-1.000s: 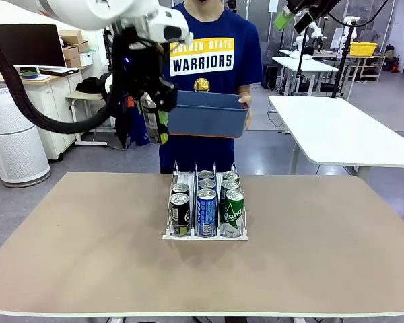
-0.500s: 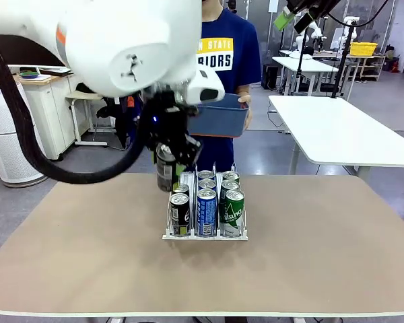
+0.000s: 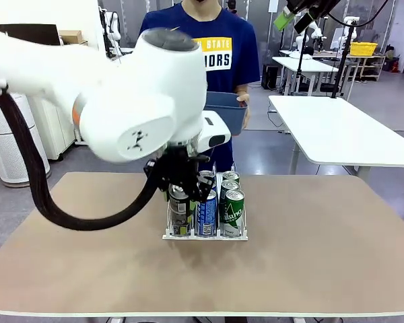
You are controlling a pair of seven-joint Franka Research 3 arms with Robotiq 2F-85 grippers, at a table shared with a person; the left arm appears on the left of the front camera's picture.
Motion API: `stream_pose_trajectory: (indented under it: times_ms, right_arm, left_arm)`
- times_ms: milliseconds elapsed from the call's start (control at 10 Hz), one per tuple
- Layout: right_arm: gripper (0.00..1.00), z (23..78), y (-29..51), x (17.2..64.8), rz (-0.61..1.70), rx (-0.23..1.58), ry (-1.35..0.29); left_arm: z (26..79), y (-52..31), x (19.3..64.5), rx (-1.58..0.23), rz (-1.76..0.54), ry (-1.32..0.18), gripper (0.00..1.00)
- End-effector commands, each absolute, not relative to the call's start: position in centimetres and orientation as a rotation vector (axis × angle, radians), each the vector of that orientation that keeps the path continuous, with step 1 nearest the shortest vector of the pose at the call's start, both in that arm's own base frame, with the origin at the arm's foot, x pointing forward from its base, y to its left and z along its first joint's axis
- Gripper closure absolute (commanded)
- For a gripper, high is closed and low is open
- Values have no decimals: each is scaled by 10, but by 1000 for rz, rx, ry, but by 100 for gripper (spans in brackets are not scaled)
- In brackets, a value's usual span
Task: Fill the beverage cans into the dispenser.
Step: Place the picked Pepsi coke in the line of the Automatic Can Dispenser with the same cans.
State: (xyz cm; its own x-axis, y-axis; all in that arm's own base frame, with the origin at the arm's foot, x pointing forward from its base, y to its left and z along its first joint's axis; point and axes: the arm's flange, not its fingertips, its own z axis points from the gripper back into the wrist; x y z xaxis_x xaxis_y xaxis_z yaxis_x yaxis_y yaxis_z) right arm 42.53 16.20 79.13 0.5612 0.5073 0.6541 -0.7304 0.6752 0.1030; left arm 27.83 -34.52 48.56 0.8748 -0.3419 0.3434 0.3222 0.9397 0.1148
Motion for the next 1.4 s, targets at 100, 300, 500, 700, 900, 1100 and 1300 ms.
stream_pose_trajectory:
  times_ms: [100,300,500,700,900,1100,1300]
  right_arm:
    - [0,791,162,424,747,387,-629]
    - [0,791,162,424,747,387,-629]
    - [0,791,162,424,747,387,-629]
    - [0,791,162,424,747,387,-629]
    - [0,791,162,424,747,387,-629]
    - [0,791,162,424,747,387,-629]
    - [0,791,162,424,747,387,-629]
  left_arm:
    - [458,-325,292,-58,-277,-369,42]
    - [458,-328,289,-3,-290,-362,42]
    - [458,-328,289,-3,-290,-362,42]
    - [448,-320,304,-6,-311,-359,42]
    - [435,-318,325,-38,-271,-350,42]
    - [430,-318,340,-41,-261,-376,42]
    - [427,-311,353,-61,-245,-370,42]
